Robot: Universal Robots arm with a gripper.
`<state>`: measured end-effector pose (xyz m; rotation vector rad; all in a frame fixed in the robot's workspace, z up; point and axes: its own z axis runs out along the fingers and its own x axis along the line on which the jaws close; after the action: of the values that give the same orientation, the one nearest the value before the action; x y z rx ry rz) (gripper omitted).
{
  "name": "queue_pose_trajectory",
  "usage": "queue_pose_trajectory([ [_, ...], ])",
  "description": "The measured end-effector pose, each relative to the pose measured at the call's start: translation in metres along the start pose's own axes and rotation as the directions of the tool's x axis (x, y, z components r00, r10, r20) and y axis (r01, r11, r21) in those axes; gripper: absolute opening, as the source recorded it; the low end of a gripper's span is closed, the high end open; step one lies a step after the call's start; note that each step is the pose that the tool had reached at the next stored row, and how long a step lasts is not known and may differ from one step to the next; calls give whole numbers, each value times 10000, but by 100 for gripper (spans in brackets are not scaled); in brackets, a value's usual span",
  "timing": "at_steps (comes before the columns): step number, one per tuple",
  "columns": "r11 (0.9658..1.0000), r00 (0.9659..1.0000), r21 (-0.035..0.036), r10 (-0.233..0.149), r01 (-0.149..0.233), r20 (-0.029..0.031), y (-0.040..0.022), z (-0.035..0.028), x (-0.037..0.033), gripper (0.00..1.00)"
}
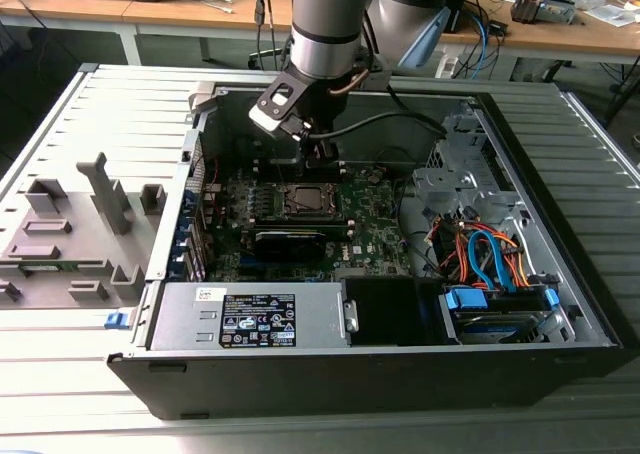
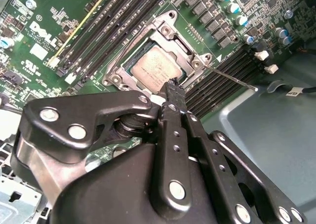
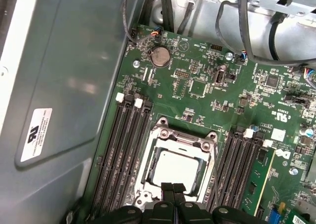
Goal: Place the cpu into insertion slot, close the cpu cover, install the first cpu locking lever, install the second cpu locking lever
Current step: 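Install the first cpu locking lever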
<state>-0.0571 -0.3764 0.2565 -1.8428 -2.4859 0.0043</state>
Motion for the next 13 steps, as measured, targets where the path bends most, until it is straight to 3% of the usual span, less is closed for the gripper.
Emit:
queue_pose_trajectory([
  [13, 9979, 9979, 24, -651, 651, 19, 0, 0, 0, 11],
])
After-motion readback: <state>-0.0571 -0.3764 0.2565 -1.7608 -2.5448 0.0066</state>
